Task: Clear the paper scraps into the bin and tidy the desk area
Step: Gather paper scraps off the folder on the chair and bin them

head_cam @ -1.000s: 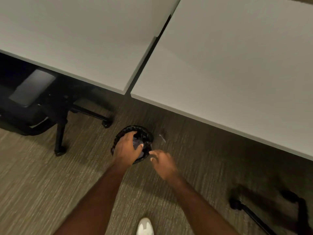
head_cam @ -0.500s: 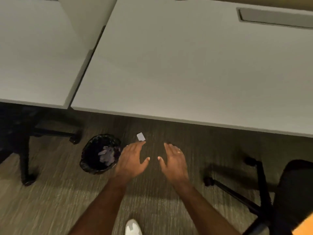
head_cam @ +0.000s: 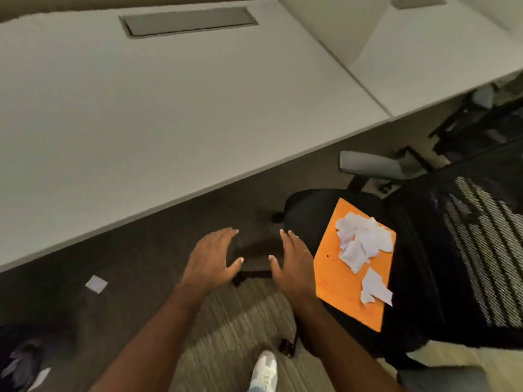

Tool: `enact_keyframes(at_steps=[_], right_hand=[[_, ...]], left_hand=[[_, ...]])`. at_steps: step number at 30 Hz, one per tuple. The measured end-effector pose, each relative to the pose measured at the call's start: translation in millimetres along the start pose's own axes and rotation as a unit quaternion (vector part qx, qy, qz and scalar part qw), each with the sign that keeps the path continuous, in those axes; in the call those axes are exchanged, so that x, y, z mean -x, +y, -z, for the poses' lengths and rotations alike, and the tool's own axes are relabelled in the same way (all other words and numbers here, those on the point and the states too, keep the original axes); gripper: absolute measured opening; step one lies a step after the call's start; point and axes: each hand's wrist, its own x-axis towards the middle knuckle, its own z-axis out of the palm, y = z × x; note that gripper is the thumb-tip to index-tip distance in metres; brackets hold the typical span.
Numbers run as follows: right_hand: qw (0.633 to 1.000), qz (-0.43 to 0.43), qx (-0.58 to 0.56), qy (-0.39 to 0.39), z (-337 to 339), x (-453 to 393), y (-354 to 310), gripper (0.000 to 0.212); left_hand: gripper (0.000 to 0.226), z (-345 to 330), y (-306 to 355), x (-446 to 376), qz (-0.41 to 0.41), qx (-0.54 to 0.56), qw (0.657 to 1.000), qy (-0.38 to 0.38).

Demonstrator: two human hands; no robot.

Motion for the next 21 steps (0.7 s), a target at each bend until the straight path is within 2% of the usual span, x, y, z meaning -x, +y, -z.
enact_keyframes(at_steps=[7, 12, 15, 17, 21], right_hand=[[0.987, -0.148, -0.034, 0.048, 63, 19, 145, 0.065], [0.976, -0.205, -0.056, 0.055, 87, 22, 226, 0.06], [0.973, -0.219, -0.059, 0.031, 94, 6, 261, 0.053], [0.974, -0.219, -0.055, 0.006, 97, -11, 280, 0.056], [0.969, -0.222, -0.082, -0.071, 89, -44, 304, 0.09]], left_hand=[[0.073, -75, 147, -57, -0.111, 0.003, 0.991, -0.072], [0.069, -119, 223, -94, -0.159, 0.009, 0.982, -0.097], [0.071, -133, 255, -122, -0.108, 0.051, 0.99, -0.079], [0.079, -144, 273, -143, -0.05, 0.079, 0.992, -0.079], [0.103, -169, 295, -180, 0.039, 0.057, 0.99, -0.123]])
